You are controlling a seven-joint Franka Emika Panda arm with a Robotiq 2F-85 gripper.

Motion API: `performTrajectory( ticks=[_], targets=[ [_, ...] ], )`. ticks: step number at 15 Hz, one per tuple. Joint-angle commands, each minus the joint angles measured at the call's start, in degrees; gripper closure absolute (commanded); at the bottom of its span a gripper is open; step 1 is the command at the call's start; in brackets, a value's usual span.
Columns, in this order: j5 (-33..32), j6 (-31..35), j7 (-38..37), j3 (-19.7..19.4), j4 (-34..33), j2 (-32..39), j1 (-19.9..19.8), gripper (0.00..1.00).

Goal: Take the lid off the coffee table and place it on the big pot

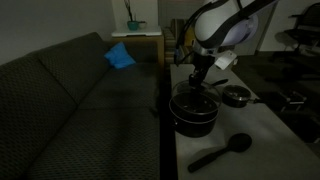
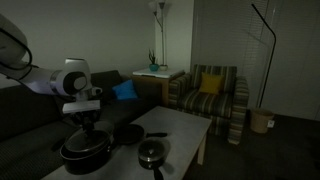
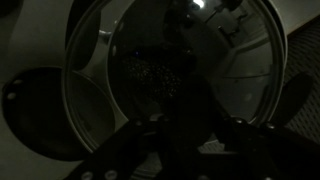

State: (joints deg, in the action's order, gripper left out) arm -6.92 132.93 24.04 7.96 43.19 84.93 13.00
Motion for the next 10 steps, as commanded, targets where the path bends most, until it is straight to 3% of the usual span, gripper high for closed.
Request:
performTrajectory(
  ticks=[1, 5, 10],
  targets=[
    [1.68, 4.91, 1.33, 1.07, 1.59, 0.07, -0.89, 0.86],
    [4.38, 8.9, 1.74, 3.41, 3.2, 0.44, -1.72, 0.86],
    [5.12, 8.09, 1.63, 3.85, 2.89, 0.99, -1.66, 0.86]
  ],
)
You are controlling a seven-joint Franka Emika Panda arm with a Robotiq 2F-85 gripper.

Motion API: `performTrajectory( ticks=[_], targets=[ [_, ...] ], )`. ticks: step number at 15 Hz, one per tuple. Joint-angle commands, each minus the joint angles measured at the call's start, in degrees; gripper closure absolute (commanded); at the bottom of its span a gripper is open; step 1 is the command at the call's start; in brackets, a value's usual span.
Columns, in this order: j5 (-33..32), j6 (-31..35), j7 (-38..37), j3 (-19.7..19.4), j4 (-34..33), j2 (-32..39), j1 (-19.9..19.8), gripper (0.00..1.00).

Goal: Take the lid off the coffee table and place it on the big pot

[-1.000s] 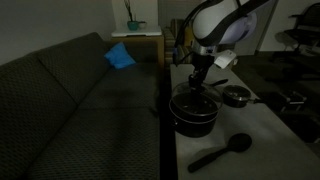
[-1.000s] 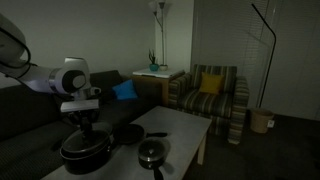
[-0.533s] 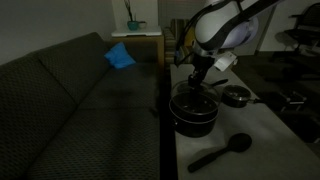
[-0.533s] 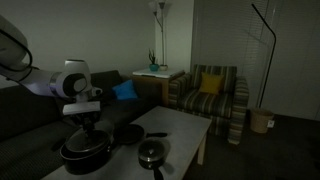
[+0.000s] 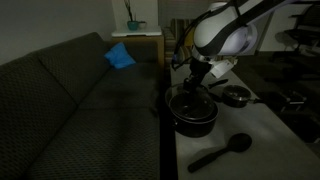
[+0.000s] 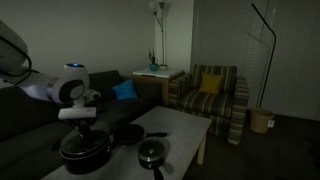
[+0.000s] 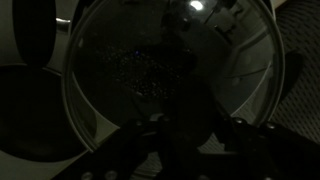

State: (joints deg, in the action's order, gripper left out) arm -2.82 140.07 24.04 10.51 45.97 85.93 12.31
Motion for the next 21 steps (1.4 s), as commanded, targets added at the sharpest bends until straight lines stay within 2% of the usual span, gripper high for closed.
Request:
performTrajectory(
  ticks=[1, 10, 15, 21],
  targets=[
    [1.1, 1.07, 1.38, 1.24, 0.17, 0.01, -0.97, 0.86],
    [1.41, 3.7, -1.53, 0.13, 1.9, 0.04, -0.86, 0.86],
    [1.01, 1.96, 0.32, 0.74, 2.24, 0.04, -1.06, 0.86],
    [0.05, 0.43, -0.33, -0.51, 2.05, 0.04, -0.5, 0.86]
  ],
)
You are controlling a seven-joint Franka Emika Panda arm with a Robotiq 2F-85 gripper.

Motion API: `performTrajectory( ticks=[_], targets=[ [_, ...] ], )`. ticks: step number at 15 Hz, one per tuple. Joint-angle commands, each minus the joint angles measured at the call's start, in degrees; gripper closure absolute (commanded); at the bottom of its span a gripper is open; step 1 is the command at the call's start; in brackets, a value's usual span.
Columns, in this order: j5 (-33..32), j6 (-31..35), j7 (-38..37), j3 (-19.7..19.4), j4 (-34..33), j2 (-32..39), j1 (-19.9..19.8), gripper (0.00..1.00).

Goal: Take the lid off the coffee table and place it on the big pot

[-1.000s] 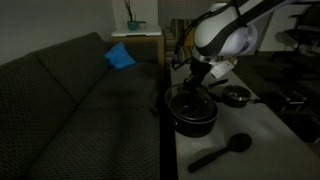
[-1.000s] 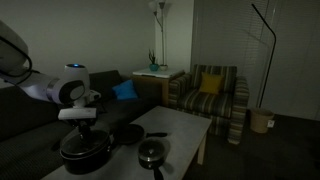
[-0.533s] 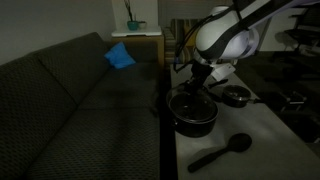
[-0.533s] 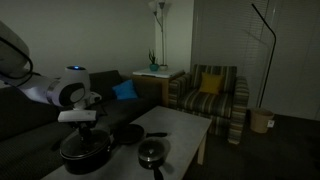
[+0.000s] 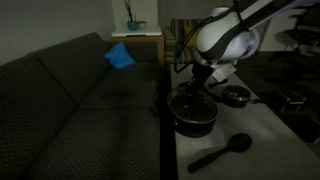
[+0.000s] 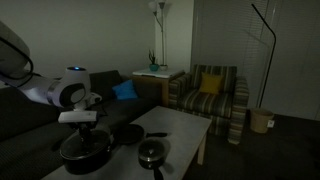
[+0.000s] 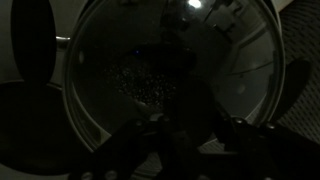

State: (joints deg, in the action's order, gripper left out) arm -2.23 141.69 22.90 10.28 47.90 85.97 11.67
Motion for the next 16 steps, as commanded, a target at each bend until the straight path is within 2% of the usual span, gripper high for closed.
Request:
performTrajectory(
  ticks=[1, 8, 9, 10, 15, 16],
  targets=[
    [-0.8, -1.64, 0.62, -0.55, 0.15, 0.0, 0.24, 0.86],
    [-1.62, -3.76, 0.53, -0.91, 0.06, -0.09, 0.5, 0.86],
    [-1.74, -4.44, 0.19, -1.12, -0.04, -0.11, 0.63, 0.36],
    [-1.82, -4.84, 0.13, -1.19, -0.07, -0.14, 0.68, 0.35],
    [-1.91, -6.77, 0.07, -1.35, -0.15, -0.18, 0.88, 0.01],
    [-1.94, -6.89, 0.06, -1.41, -0.31, -0.18, 0.9, 0.0]
  ],
)
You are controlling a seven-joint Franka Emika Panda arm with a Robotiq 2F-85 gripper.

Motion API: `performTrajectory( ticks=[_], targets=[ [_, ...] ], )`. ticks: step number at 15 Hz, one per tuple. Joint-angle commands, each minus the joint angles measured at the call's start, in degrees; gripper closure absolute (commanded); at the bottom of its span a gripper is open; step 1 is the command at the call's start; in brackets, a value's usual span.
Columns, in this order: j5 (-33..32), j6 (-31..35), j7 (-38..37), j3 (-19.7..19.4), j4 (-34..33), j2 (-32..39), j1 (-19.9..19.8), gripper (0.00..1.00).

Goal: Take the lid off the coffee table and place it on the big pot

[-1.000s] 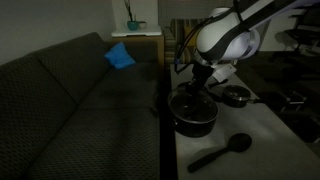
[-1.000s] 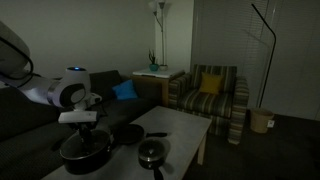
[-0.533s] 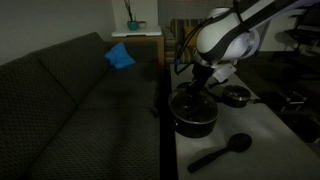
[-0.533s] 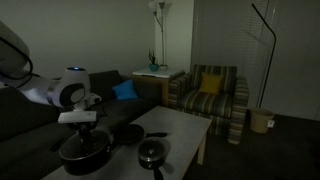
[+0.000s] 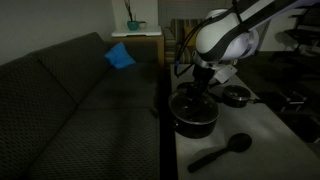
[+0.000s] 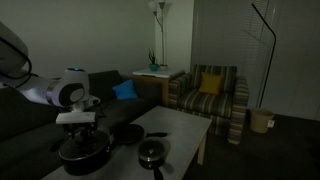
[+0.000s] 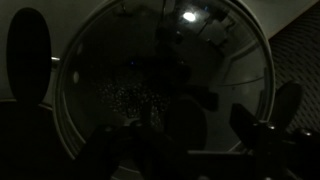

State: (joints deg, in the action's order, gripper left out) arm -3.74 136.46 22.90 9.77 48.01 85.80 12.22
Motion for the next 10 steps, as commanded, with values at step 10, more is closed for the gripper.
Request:
performTrajectory(
  ticks=[10],
  targets=[
    [-1.79, -2.01, -0.72, -1.95, -5.12, -0.13, 2.08, 0.0]
  ],
)
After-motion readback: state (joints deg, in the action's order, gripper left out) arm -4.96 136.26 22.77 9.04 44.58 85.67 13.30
